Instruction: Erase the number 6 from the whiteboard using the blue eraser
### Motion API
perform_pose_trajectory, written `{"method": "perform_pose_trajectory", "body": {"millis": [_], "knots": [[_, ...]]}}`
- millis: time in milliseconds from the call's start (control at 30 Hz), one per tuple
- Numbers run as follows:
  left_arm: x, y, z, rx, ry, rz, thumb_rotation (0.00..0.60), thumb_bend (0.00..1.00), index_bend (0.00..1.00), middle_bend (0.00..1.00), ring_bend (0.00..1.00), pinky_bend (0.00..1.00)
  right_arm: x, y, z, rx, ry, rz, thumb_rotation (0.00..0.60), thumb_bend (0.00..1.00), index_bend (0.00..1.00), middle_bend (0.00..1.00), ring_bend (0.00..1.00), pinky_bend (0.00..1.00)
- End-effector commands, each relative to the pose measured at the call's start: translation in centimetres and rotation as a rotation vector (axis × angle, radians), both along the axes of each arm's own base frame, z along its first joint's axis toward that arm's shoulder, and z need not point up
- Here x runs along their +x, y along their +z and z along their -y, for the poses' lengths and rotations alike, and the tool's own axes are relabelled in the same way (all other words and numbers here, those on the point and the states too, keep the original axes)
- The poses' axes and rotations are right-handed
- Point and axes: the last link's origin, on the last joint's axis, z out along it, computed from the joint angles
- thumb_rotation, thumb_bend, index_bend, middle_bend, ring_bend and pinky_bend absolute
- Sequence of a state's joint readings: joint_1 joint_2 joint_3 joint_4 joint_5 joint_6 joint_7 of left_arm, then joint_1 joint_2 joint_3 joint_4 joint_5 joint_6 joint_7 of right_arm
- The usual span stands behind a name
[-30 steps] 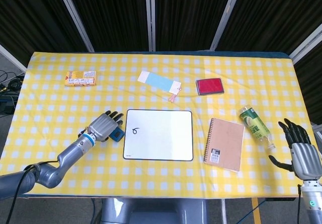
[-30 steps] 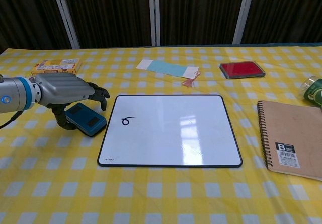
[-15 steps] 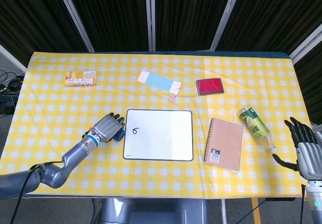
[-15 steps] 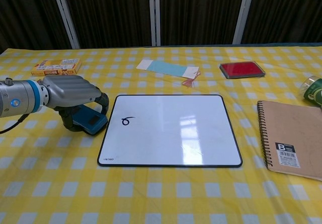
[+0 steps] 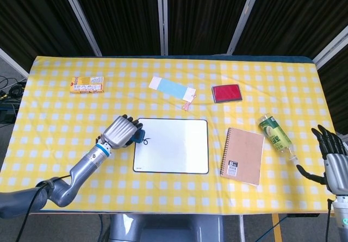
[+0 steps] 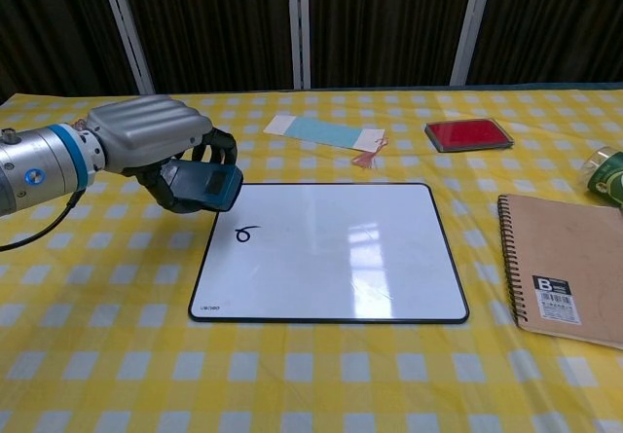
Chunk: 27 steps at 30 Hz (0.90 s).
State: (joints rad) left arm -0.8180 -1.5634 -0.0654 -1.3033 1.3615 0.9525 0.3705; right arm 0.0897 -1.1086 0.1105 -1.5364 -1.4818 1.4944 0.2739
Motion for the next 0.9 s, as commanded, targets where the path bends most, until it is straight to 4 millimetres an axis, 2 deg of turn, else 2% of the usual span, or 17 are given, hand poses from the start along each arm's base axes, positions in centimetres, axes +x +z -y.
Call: {"method": "perform_pose_trajectory", "body": {"millis": [33, 300, 467, 700, 900], "knots": [[0.7, -0.6, -0.2, 0.007, -0.007, 0.035, 0.6, 0.51, 0.86, 0.63, 0.56, 0.56, -0.1, 0.0, 0.1, 0.0, -0.003, 0.007, 0.6, 0.08, 0.04, 0.0, 0.0, 0.0], [4.1, -4.9, 0.0, -0.066, -0.004, 0.131, 0.6, 0.51, 0.86, 0.63, 0.56, 0.56, -0.2, 0.0, 0.4, -0.006, -0.005, 0.018, 0.6, 0.08, 0.04, 0.0, 0.0, 0.0], [5.4, -6.3, 0.7, -0.099, -0.01, 0.166, 0.6, 0.51, 0.86, 0.63, 0.56, 0.56, -0.5, 0.2, 0.4, -0.009, -0.012, 0.023, 0.6, 0.08, 0.04, 0.0, 0.0, 0.0], [6.2, -7.4, 1.0, -0.114, -0.023, 0.165, 0.6, 0.51, 0.86, 0.63, 0.56, 0.56, -0.5, 0.3, 0.3, -0.01, -0.011, 0.026, 0.6, 0.08, 0.04, 0.0, 0.0, 0.0], [5.7, -8.2, 0.7, -0.122, 0.006, 0.158, 0.6, 0.51, 0.86, 0.63, 0.56, 0.56, -0.7, 0.3, 0.3, -0.007, -0.015, 0.032, 0.6, 0.08, 0.04, 0.0, 0.0, 0.0]]}}
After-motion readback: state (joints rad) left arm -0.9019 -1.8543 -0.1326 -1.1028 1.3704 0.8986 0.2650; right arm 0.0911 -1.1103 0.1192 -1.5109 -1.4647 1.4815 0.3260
